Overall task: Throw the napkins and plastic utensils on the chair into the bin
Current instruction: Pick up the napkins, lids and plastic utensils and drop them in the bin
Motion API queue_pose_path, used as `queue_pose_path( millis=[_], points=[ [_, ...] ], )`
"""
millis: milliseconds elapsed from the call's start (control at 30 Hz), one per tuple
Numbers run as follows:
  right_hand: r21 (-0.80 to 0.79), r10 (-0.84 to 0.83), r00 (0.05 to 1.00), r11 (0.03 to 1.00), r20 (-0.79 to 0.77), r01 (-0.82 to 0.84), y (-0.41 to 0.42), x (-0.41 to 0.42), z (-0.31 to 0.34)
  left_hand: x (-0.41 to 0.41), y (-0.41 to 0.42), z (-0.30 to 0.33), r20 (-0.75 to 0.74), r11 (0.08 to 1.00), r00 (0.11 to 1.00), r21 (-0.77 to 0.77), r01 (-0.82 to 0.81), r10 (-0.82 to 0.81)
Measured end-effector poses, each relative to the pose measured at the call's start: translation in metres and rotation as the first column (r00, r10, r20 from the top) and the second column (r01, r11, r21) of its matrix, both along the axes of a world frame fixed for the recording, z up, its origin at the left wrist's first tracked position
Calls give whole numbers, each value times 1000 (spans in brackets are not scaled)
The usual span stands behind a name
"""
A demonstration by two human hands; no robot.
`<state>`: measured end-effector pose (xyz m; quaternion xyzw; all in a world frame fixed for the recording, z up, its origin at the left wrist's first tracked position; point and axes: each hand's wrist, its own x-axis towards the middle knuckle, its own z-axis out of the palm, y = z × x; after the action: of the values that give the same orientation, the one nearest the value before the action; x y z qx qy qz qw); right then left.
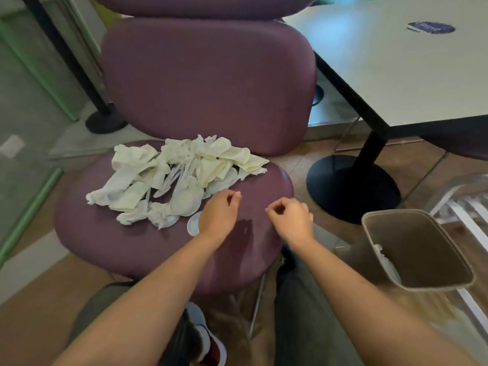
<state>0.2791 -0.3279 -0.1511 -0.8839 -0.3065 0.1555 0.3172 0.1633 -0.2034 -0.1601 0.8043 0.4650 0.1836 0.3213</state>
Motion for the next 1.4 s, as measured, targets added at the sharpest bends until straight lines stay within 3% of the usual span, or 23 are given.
queue_pose_path(
  millis=[167,433,600,767,900,1100,1233,1400],
  points=[
    [-47,106,994,993,-13,-107,37,-39,-8,-53,46,-8,-50,995,995,54,-83,86],
    [-147,249,968,958,-10,-248,80,-72,-26,-85,86,-20,-333,976,932,206,-77,143],
    [-277,332,943,910,38,-309,100,-86,-32,-82,94,-25,-346,983,929,168,-76,131],
    [-328,334,939,898,81,-292,107,-95,-37,-83,92,-27,-374,954,910,291,-68,179],
    [-229,248,969,944,13,-239,102,-93,-38,-87,91,-26,-406,935,892,350,-50,199],
    [38,166,964,986,-206,-162,81,-74,-25,-83,83,-10,-379,957,910,283,-60,169],
    [166,80,963,985,-259,-37,59,-57,-13,-67,70,14,-244,993,968,115,-29,57],
    [240,-77,961,960,-264,143,22,-25,5,-26,38,32,-12,991,992,-54,121,-122]
  ],
)
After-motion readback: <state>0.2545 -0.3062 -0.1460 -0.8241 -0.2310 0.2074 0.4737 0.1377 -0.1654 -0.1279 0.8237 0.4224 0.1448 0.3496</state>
